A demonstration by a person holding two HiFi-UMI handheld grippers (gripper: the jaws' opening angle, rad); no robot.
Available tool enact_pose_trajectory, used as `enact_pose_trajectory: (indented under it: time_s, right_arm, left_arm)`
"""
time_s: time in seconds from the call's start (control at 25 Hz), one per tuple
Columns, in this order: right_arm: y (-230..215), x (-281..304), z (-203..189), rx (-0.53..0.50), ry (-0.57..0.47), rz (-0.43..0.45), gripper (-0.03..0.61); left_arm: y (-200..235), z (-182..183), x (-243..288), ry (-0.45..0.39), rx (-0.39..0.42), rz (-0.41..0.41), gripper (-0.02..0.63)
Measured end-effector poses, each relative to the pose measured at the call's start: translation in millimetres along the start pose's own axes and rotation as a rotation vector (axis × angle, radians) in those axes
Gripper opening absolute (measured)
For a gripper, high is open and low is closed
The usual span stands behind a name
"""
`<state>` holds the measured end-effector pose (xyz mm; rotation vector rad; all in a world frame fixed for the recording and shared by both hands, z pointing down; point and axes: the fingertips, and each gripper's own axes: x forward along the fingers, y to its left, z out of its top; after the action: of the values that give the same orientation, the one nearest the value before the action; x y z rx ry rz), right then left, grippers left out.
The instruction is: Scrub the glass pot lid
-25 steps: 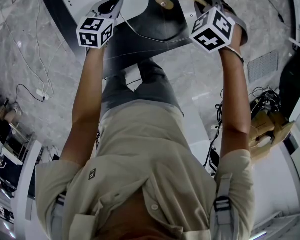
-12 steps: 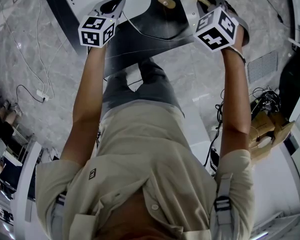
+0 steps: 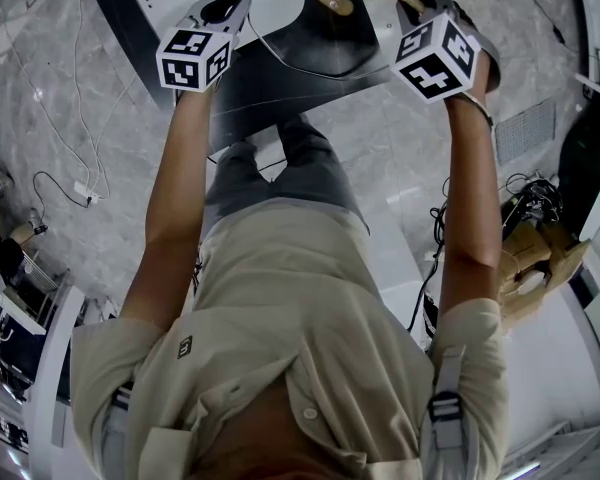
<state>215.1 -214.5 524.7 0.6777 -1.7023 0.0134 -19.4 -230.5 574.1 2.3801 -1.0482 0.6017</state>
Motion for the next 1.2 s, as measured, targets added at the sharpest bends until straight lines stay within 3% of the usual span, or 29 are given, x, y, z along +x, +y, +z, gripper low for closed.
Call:
enact_pose_trajectory:
  time_s: [0.36,0.72,0.96,1.2]
  right_arm:
    - [4,-33,22,0.043,-0.056,-0.028,0.052]
    - [-5,-100,84,0.162,-0.199,-0.141,0.052]
    - [14,-166,127,0.344,-0.433,-0.145,0.052]
    - [58,-252,180,0.446,-0.692,-0.146,0.051]
  left_arm:
    - [6,29,-44,-0.052,0.047,0.008,0.029]
    - [33,91,-141,-0.142,0.231,-0.023,0.029]
    - [27,129,-218,-0.234,0.294,-0.030,0.028]
    - [-6,157,-295,-0.348,0.332,-0.057,0.028]
